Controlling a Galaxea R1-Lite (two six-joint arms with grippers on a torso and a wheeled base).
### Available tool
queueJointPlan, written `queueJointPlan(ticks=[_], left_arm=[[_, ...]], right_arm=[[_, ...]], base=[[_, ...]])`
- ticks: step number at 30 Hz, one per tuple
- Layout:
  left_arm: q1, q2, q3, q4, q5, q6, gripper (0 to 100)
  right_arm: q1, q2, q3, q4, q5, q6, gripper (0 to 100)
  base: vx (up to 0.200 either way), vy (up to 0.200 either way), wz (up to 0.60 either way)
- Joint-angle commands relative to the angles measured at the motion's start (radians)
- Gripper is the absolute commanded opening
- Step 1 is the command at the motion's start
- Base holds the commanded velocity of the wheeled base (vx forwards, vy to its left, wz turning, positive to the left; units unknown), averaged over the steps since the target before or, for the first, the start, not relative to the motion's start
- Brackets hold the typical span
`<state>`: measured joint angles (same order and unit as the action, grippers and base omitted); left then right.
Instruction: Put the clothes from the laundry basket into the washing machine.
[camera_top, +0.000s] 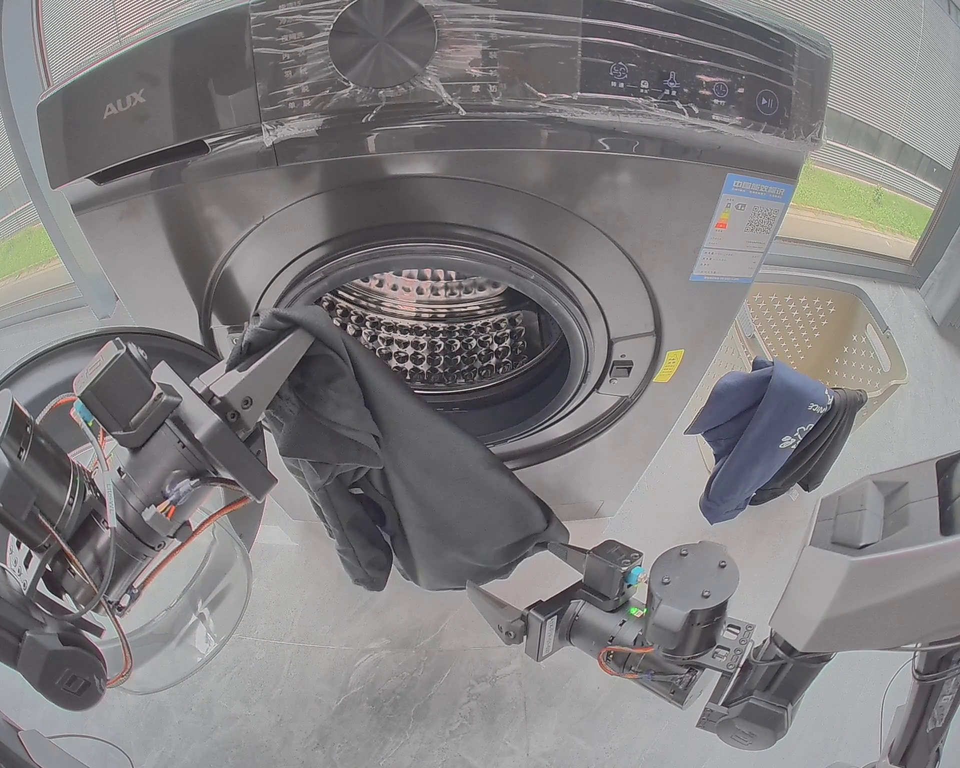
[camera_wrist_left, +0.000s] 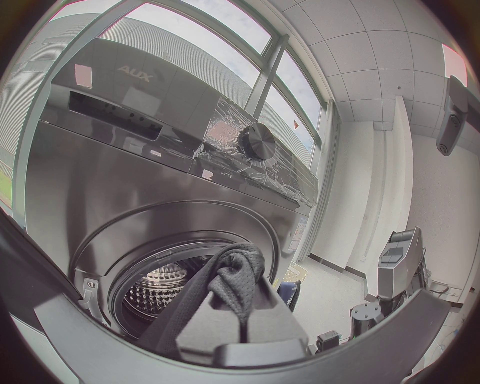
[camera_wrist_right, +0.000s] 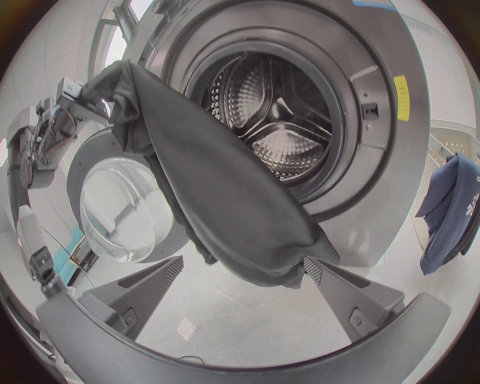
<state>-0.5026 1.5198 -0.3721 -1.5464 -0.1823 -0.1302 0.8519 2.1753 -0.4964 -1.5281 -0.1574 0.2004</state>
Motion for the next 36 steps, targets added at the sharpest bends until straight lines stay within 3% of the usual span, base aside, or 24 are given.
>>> queueJointPlan(ticks=[1, 10, 22, 27, 30, 36], left_arm=[[-0.002, 0.003, -0.013, 0.000, 0.001, 0.000, 0], [-0.002, 0.005, -0.013, -0.001, 0.004, -0.002, 0], [0.002, 0.014, -0.013, 0.000, 0.006, 0.000, 0], [0.002, 0.013, -0.013, 0.000, 0.007, 0.000, 0], [-0.001, 0.013, -0.011, 0.000, 0.012, 0.000, 0], [-0.004, 0.011, -0.010, 0.000, 0.012, 0.000, 0]], right_arm=[[0.007, 0.070, 0.001, -0.001, 0.001, 0.007, 100], [0.062, 0.084, 0.012, -0.001, 0.007, 0.016, 100], [0.148, 0.080, -0.022, -0.023, 0.076, 0.016, 100], [0.165, 0.090, -0.105, -0.021, 0.087, 0.014, 100], [0.159, 0.118, -0.209, -0.017, 0.128, 0.010, 100], [0.128, 0.189, -0.364, 0.005, 0.139, 0.008, 100]], base=[[0.000, 0.000, 0.00], [0.000, 0.000, 0.00], [0.000, 0.000, 0.00], [0.000, 0.000, 0.00], [0.000, 0.000, 0.00], [0.000, 0.000, 0.00]])
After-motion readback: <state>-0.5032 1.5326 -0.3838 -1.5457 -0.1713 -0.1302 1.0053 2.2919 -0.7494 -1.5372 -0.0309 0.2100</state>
